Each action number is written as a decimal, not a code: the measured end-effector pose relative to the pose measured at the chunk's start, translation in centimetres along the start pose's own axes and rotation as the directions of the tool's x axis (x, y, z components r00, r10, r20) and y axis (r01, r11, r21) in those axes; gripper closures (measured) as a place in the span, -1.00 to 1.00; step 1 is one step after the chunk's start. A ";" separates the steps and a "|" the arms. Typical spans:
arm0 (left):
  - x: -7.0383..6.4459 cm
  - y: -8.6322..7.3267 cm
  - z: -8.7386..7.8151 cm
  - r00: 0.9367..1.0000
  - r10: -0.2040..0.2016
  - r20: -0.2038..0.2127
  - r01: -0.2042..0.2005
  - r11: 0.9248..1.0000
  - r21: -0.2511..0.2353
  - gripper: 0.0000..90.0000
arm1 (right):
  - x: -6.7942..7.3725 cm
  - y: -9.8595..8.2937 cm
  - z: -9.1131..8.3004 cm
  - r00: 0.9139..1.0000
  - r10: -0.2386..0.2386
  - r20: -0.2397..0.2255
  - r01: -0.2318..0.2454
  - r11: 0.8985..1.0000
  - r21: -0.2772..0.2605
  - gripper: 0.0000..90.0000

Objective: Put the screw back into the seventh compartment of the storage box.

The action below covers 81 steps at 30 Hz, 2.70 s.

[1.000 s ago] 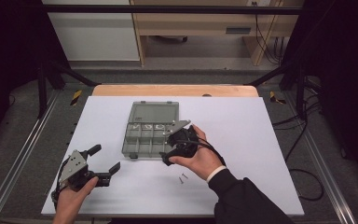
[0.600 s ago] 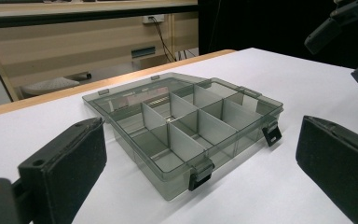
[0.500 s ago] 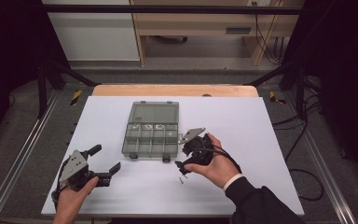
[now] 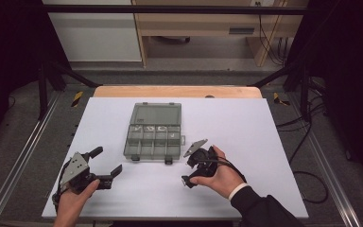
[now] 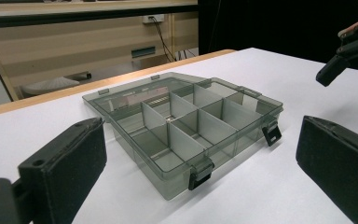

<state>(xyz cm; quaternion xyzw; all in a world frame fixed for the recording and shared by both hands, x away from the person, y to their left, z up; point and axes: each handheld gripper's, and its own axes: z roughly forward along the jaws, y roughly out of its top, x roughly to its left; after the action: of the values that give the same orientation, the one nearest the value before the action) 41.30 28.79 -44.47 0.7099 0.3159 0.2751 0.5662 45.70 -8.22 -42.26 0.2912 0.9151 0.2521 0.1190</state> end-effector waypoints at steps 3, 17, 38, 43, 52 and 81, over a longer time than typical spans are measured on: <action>0.0 0.0 0.0 1.000 0.001 -0.001 -0.001 1.000 -0.001 -0.97 | 0.1 -0.3 0.2 1.000 0.003 -0.007 -0.003 1.000 0.019 -0.86; 0.0 0.0 0.1 1.000 0.002 0.001 -0.002 1.000 0.004 -0.97 | 0.2 -0.9 0.9 1.000 0.009 -0.022 -0.007 0.999 0.050 -0.76; 0.0 0.0 0.1 1.000 0.003 0.004 -0.003 1.000 0.004 -0.97 | 0.0 -0.3 1.3 0.998 0.020 -0.066 -0.013 0.995 0.099 0.08; 0.0 0.0 0.1 1.000 0.005 0.006 -0.005 1.000 0.006 -0.97 | 0.3 -0.2 1.8 0.997 0.023 -0.077 -0.014 0.994 0.111 0.32; -0.1 0.0 0.2 1.000 0.005 0.008 -0.005 1.000 0.004 -0.97 | 0.6 -0.1 2.5 0.996 0.025 -0.090 -0.014 0.993 0.120 0.58; -0.1 0.0 0.2 1.000 0.009 0.013 -0.009 1.000 0.011 -0.97 | 0.4 -0.5 3.4 0.992 0.055 -0.113 -0.041 0.992 0.117 0.94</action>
<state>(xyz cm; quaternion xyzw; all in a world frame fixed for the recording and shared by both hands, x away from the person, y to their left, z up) 41.40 28.55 -44.57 0.7163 0.3107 0.2712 0.5629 46.44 -6.98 -45.43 0.3044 0.9261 0.2187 0.0429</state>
